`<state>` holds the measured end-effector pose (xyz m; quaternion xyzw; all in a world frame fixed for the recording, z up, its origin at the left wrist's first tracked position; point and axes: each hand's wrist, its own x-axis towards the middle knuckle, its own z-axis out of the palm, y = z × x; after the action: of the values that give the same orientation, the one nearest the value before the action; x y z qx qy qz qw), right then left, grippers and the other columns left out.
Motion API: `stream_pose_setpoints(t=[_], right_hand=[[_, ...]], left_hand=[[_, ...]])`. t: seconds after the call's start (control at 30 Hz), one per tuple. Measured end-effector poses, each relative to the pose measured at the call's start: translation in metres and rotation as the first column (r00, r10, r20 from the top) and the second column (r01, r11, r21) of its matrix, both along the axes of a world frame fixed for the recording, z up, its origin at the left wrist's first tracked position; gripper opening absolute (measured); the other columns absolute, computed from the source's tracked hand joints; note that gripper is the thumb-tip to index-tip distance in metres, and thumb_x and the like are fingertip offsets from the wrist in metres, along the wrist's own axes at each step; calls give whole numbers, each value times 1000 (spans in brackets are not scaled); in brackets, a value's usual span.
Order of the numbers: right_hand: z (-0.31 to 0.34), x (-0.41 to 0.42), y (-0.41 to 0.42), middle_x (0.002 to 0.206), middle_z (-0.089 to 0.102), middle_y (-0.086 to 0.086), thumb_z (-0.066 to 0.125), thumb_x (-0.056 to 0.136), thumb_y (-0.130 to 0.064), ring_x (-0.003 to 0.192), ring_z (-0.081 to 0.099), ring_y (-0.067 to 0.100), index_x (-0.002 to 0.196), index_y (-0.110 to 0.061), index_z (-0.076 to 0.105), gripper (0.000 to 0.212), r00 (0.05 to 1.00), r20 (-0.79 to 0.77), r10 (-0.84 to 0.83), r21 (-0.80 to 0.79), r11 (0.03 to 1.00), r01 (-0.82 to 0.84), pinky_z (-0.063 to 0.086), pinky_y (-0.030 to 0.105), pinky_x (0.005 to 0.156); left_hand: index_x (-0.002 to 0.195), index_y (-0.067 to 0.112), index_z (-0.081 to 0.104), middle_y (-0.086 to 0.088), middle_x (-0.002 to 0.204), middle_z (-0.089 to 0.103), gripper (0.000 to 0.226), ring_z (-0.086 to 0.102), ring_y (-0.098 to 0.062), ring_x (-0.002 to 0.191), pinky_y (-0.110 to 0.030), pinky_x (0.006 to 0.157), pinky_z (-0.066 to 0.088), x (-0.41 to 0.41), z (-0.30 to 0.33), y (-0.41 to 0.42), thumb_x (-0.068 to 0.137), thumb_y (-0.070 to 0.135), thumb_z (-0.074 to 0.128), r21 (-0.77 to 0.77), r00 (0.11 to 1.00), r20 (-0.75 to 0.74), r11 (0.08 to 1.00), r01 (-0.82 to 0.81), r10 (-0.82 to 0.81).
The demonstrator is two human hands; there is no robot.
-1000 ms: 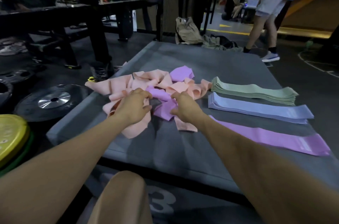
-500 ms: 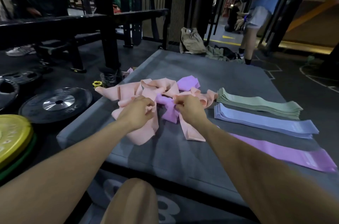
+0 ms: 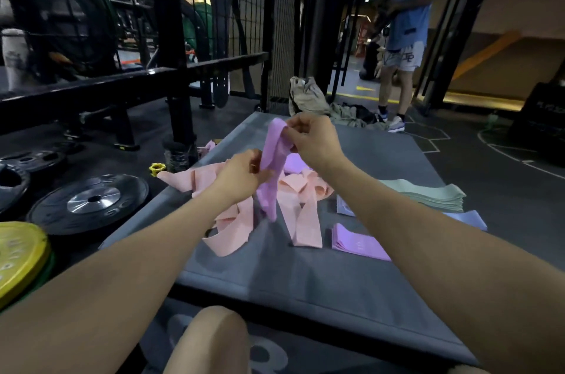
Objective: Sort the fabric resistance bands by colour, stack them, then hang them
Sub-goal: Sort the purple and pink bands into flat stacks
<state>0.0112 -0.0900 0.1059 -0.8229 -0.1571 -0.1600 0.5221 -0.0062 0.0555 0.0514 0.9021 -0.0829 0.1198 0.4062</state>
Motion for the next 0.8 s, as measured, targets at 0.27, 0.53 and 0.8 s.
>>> stream_pose_setpoints(t=[0.27,0.53,0.8], right_hand=[[20,-16,-30,67,60,7,53,93,-5,66,58,22,73,-9,57,21,999,3,-53,245,968,50,55,45,76],[-1,-35,-50,54,48,6,52,95,-13,53,42,17,60,-8,52,36,995,-101,-13,266,963,40,42,35,61],[-27,-46,-71,58,32,6,55,94,-29,48,24,13,68,-6,52,34,980,-194,-40,106,993,61,19,26,47]], left_hand=[[82,3,59,-1,68,51,14,42,-16,65,-25,58,33,-14,16,-3,92,11,53,-171,1000,23,985,7,-4],[75,11,59,-12,74,53,21,45,-21,68,-33,66,34,-32,29,-13,91,25,56,-568,998,-50,823,10,-47],[78,10,53,-1,56,42,18,37,-13,48,-18,41,29,-43,14,-17,91,21,58,-682,992,-124,728,-69,-23]])
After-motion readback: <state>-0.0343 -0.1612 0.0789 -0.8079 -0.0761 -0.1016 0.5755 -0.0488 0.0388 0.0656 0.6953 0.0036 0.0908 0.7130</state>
